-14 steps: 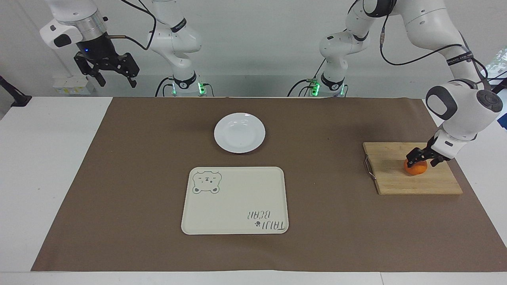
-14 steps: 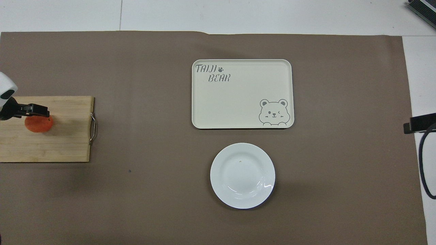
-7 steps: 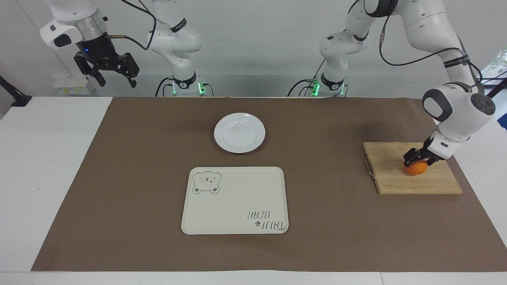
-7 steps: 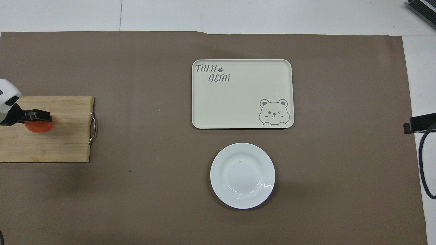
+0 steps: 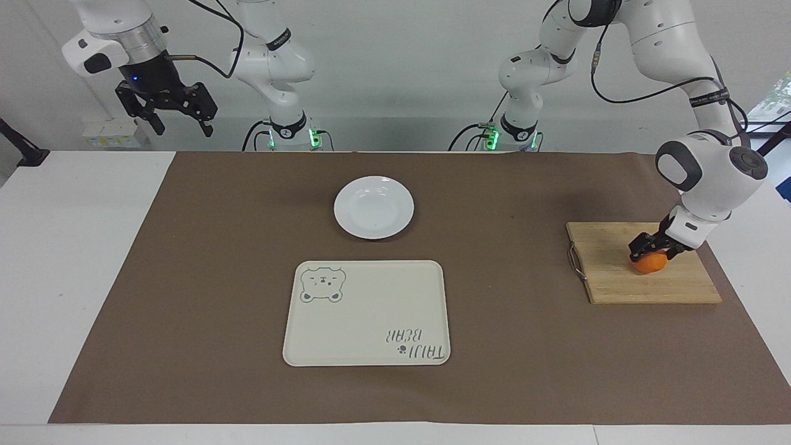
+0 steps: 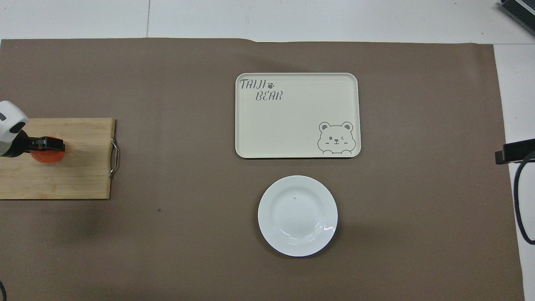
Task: Place orange and plate with both arms
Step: 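Carry the orange with the left gripper over the white plate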
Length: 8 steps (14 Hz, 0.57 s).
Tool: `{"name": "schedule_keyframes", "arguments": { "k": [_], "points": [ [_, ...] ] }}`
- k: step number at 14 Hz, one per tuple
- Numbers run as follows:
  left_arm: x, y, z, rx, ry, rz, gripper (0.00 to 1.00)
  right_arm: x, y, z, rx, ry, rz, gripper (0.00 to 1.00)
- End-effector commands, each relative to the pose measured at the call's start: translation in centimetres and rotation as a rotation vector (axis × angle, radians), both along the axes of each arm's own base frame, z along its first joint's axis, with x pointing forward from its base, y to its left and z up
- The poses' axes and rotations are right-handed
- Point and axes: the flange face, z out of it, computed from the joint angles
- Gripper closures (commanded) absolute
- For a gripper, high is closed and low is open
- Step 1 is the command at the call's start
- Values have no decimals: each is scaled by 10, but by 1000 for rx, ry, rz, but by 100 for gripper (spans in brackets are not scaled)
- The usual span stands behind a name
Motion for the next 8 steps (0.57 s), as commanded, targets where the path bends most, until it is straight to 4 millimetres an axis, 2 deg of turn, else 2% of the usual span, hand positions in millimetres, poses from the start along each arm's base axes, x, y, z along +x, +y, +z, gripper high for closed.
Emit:
{"name": "schedule_keyframes", "arguments": {
  "k": [1, 4, 8],
  "points": [
    [-11, -1, -1, -7, -12, 14, 19, -1, -1, 3, -6, -2, -9, 0],
    [-10, -1, 1, -5, -17, -2, 77, -1, -1, 3, -6, -2, -9, 0],
    [-10, -6, 6, -3, -13, -30, 95, -1, -1, 3, -6, -2, -9, 0]
  ]
}}
